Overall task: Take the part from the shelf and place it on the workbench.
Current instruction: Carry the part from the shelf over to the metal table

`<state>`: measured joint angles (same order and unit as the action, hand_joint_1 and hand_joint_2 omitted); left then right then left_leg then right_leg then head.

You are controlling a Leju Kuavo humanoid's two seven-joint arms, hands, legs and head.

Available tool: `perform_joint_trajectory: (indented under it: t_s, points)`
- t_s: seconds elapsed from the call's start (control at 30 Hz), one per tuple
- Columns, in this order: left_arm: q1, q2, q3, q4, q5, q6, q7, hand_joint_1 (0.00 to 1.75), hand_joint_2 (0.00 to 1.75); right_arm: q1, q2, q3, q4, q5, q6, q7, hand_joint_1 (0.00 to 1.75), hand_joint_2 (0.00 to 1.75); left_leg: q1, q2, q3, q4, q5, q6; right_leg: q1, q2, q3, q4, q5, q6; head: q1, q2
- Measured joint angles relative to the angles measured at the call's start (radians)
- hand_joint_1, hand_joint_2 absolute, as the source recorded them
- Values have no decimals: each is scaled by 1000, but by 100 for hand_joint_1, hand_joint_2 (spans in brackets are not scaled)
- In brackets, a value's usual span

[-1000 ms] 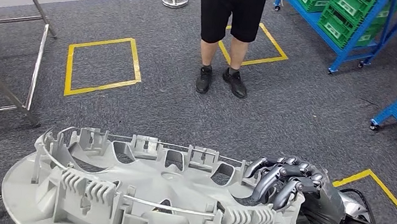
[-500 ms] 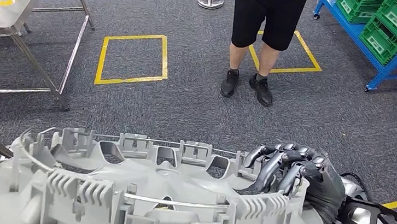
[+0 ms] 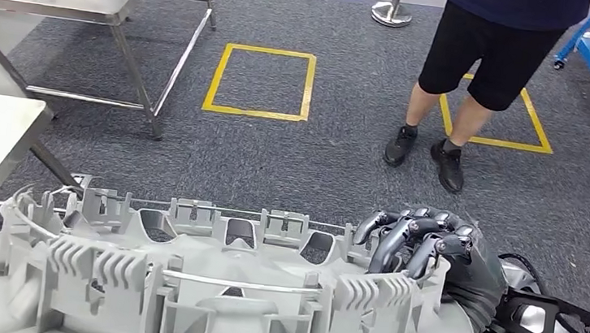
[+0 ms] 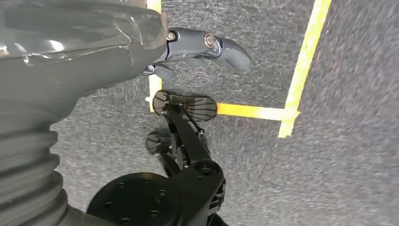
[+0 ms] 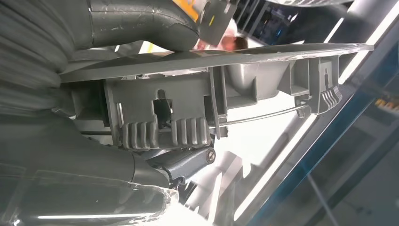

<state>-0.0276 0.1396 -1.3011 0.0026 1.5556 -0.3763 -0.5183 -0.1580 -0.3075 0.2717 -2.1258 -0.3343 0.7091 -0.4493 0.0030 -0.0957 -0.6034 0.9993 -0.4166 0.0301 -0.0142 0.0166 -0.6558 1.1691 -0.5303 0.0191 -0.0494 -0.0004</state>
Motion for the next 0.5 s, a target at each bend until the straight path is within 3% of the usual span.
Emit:
perform_joint_trajectory:
  t_s: [0.03,0.1,0.17,0.2,0.27,0.33,0.4,0.43,0.5]
  points:
    - [2,2,-4,0,-2,-2,-9,0,175,4,0,0,-8,3,-2,0,175,175,-1,-16,0,3,-3,-4,-2,21,28,-68,33,2,0,0]
    - [5,5,-10,0,-3,2,-20,0,175,14,1,-1,-24,8,-4,0,175,175,-2,-42,-3,8,-7,-14,-3,48,62,-144,68,-9,0,0]
    - [11,9,-12,0,-2,14,-24,0,175,21,4,-2,-39,12,-6,2,175,175,-1,-60,-8,8,-8,-24,0,35,67,-148,72,-27,-1,0]
    - [15,10,-13,0,0,19,-26,0,175,23,6,-2,-46,14,-6,3,175,175,0,-53,-10,12,-10,-28,0,26,69,-149,72,-32,-1,0]
    - [16,14,-14,0,3,25,-34,0,175,28,8,-4,-60,14,-8,8,175,175,-3,3,-31,60,-39,-38,-1,3,76,-152,71,-45,-5,0]
    - [12,15,-15,0,3,21,-46,0,175,35,9,-5,-70,12,-10,10,175,175,-1,70,-91,184,-98,-45,6,-22,83,-153,65,-56,-9,0]
    - [10,14,-16,0,3,4,-57,0,175,40,10,-7,-74,11,-11,10,175,175,5,88,-151,292,-134,-48,12,-48,85,-153,60,-61,-9,0]
    - [11,14,-17,0,4,-9,-61,0,175,42,11,-8,-74,11,-11,11,175,175,7,91,-156,297,-126,-48,15,-61,87,-153,58,-62,-9,0]
    - [11,15,-17,0,6,-37,-69,0,175,42,13,-9,-75,10,-11,13,175,175,4,108,-103,194,-70,-41,20,-83,92,-153,52,-62,-9,0]
